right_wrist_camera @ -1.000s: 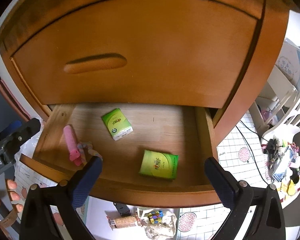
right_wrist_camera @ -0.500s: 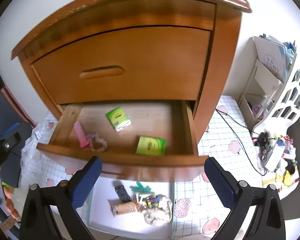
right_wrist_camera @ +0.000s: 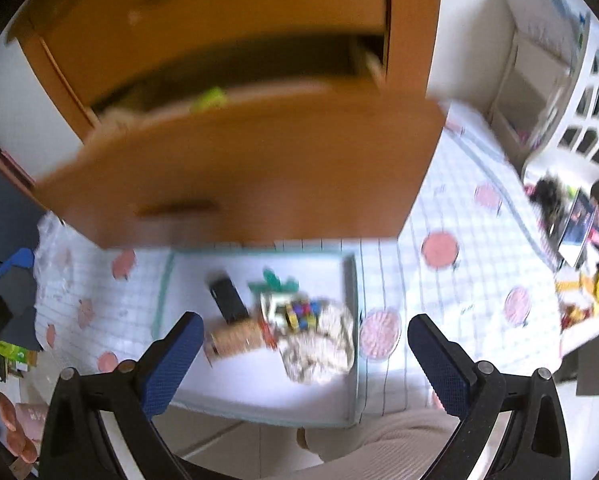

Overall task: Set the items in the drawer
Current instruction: 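Lower the left tool to the wrapped snack bar while the right lowers to the white lace cloth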

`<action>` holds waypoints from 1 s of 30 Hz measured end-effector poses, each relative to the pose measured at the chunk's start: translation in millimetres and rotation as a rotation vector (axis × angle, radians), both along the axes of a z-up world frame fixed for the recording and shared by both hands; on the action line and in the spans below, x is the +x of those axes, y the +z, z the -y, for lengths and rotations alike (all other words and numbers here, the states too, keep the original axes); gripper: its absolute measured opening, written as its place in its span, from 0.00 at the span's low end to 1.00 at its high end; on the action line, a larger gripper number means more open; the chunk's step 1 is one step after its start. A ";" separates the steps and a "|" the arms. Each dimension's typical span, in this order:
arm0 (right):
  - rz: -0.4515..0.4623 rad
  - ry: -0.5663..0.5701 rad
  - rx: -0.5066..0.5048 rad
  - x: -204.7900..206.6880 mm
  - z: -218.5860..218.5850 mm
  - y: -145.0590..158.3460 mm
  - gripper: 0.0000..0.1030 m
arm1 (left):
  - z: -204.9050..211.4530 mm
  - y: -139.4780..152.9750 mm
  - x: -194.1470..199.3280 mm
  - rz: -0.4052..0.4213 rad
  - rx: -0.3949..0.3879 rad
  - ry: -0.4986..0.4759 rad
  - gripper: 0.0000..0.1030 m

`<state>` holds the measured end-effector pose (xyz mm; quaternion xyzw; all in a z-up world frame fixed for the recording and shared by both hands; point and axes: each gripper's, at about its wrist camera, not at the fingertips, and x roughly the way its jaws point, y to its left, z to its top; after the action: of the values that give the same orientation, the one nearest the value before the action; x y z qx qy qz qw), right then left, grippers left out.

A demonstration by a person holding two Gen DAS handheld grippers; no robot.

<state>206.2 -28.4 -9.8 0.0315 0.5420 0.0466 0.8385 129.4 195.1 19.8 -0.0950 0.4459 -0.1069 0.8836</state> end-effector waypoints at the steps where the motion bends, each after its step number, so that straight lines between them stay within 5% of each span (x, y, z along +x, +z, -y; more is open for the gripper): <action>1: -0.020 -0.005 0.006 -1.2 0.1 -12.0 1.00 | 0.9 -10.8 1.4 -0.021 0.000 0.001 0.98; 11: -0.191 -0.025 -0.006 -4.9 -0.2 -106.9 1.00 | 7.8 -102.6 7.8 -0.163 0.059 -0.012 0.98; 18: -0.258 -0.020 -0.013 3.7 -3.8 -136.1 0.95 | 13.7 -156.4 15.4 -0.244 0.101 -0.057 0.98; 30: -0.347 -0.016 -0.009 23.1 -8.0 -165.1 0.79 | 24.4 -191.4 32.3 -0.301 0.130 -0.146 0.94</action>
<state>229.3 -20.4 -174.9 0.0394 0.6783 0.0314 0.7330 161.7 170.7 -171.6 -0.0200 0.5849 -0.1262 0.8010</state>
